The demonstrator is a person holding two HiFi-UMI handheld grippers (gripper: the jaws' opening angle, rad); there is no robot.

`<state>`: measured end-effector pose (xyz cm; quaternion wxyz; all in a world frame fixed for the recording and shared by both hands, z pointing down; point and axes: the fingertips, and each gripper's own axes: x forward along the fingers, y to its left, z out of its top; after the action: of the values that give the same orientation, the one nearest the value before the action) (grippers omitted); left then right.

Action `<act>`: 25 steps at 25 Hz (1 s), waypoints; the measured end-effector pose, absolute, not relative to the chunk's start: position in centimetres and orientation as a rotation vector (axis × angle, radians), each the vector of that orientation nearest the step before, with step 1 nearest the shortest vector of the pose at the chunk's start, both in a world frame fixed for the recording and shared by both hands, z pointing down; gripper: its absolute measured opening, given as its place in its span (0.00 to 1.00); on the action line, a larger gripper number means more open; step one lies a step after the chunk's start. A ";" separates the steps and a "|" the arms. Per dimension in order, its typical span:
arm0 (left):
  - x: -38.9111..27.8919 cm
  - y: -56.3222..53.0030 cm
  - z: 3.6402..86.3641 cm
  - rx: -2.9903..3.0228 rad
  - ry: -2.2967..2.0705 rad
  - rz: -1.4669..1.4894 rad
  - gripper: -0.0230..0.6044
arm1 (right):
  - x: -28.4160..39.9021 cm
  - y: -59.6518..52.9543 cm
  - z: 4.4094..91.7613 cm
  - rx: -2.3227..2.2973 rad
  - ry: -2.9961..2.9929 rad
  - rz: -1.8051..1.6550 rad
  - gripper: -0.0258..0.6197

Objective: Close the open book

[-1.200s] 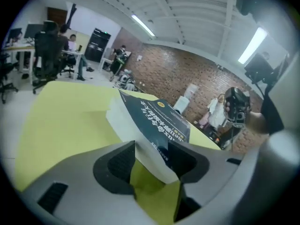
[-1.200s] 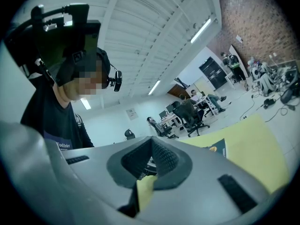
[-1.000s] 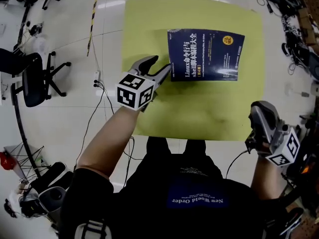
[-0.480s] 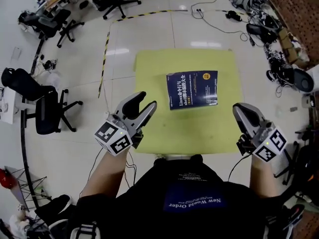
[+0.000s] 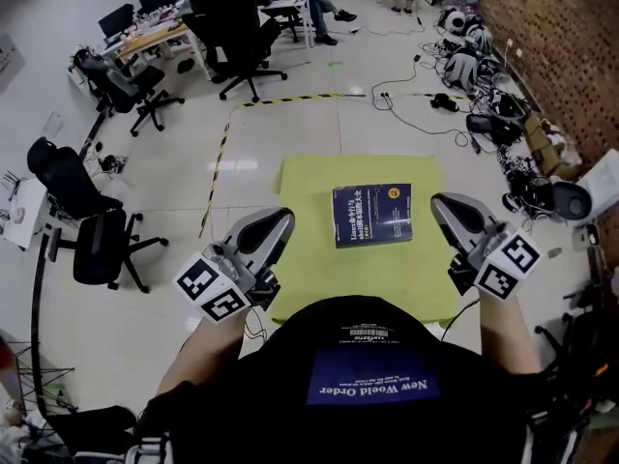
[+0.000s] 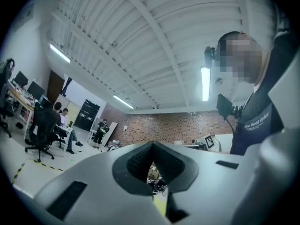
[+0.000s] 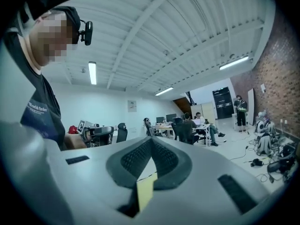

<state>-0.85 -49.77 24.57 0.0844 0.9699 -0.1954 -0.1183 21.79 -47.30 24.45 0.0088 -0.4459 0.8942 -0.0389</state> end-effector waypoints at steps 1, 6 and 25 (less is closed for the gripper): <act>-1.0 -49.3 25.0 2.871 -0.568 -0.366 0.05 | 21.3 -47.3 24.7 -1.387 2.798 -0.131 0.01; -0.1 -47.2 27.0 2.895 -0.506 -0.292 0.05 | 20.4 -48.4 26.6 -1.377 2.780 -0.270 0.01; -0.4 -47.0 27.5 2.858 -0.501 -0.314 0.05 | 19.1 -47.7 28.2 -1.343 2.883 -0.235 0.01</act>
<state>-0.36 -46.98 27.49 0.1114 0.9732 -0.1707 -0.1069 19.11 -47.74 28.16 -0.0239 -0.4211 0.9037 -0.0736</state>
